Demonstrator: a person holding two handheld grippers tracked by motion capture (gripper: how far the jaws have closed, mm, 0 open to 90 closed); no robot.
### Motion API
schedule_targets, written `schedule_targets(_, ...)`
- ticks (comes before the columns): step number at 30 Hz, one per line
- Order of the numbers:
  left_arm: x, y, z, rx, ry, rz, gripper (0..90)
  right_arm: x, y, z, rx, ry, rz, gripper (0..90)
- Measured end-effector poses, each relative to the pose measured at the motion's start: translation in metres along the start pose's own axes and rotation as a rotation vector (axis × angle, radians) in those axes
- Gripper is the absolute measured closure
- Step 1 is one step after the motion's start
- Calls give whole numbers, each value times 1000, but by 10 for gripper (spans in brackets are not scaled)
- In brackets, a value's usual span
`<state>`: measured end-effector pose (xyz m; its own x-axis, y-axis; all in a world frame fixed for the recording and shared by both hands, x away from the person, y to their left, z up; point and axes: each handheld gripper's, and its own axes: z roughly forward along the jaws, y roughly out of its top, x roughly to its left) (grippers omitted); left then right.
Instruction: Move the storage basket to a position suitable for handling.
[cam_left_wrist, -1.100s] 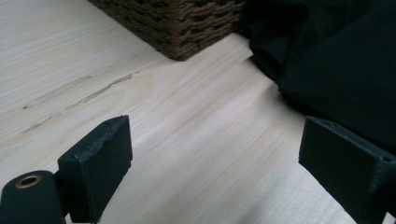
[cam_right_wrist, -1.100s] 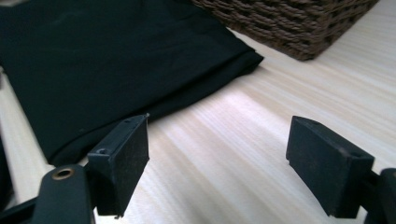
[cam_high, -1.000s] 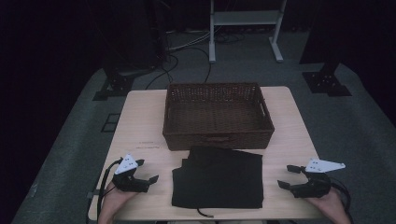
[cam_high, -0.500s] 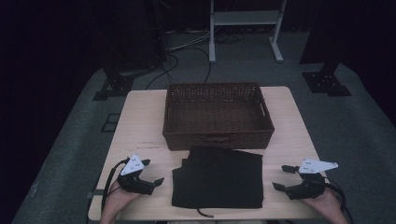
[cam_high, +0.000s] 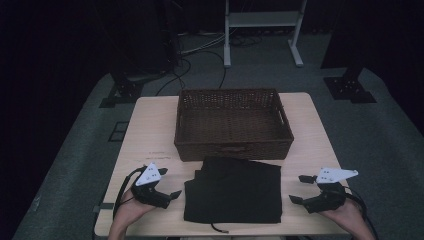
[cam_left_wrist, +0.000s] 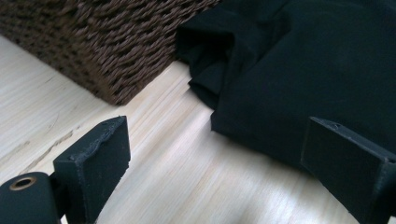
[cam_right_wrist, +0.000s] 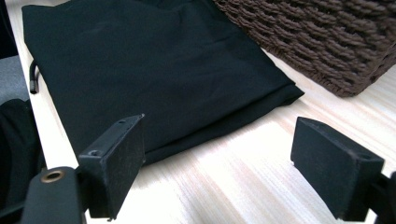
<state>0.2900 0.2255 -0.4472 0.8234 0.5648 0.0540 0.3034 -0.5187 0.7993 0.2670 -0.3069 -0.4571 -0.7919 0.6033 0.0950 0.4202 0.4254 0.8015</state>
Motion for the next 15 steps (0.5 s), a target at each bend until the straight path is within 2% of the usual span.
schedule_targets(6,-4,12,3,9,-14,39,72,2,11,-1,7,17,-13,167)
schedule_targets(15,-9,28,3,17,-38,84,72,6,28,0,39,33,-58,166)
